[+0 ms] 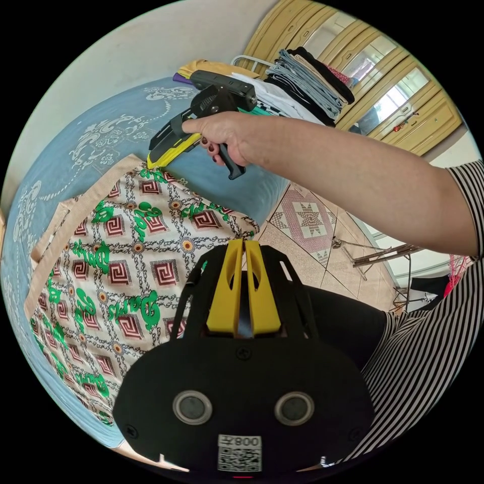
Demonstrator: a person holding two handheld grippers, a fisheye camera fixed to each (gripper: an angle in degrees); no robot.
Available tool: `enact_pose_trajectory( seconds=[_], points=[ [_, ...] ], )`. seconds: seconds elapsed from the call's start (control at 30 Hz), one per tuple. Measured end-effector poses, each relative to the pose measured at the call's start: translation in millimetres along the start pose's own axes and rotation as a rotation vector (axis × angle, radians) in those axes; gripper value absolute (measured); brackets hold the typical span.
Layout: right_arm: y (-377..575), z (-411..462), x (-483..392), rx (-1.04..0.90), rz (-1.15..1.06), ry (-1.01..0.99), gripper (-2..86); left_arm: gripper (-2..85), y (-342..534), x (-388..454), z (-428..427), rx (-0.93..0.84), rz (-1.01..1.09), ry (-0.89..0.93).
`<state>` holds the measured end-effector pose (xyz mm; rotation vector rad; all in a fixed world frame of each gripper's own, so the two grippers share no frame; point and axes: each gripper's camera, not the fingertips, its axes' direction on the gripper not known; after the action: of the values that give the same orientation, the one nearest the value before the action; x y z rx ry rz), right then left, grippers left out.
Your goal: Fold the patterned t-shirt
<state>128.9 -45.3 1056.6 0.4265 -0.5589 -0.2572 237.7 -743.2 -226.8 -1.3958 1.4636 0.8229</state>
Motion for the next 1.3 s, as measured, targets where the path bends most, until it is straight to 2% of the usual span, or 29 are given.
enact_pose_trajectory(
  seconds=[0.17, 0.3, 0.6, 0.8, 1.03, 1.3],
  points=[
    [-4.6, 0.4, -2.9, 0.005, 0.005, -0.008, 0.6, 0.7, 16.9, -12.6, -9.7, 0.019, -0.005, 0.002],
    [0.2, -11.7, 3.7, 0.059, 0.026, -0.113, 0.4, 0.6, 32.5, -23.7, -21.0, 0.047, -0.011, 0.020],
    [7.4, -15.9, 2.2, 0.102, 0.042, -0.200, 0.2, 0.6, 83.0, -56.9, -47.9, 0.089, -0.019, 0.063],
    [6.7, -12.5, -29.9, 0.152, -0.010, -0.301, 0.3, 0.7, 142.3, -102.7, -100.9, 0.230, -0.090, 0.106],
    [-13.9, 28.5, -107.2, 0.160, -0.132, -0.430, 0.3, 0.6, 272.1, -191.8, -178.5, 0.419, -0.368, 0.131],
    [-51.4, 139.2, -212.2, 0.054, -0.231, -0.485, 0.4, 0.5, 425.6, -282.3, -225.5, 0.536, -0.711, 0.070]
  ],
)
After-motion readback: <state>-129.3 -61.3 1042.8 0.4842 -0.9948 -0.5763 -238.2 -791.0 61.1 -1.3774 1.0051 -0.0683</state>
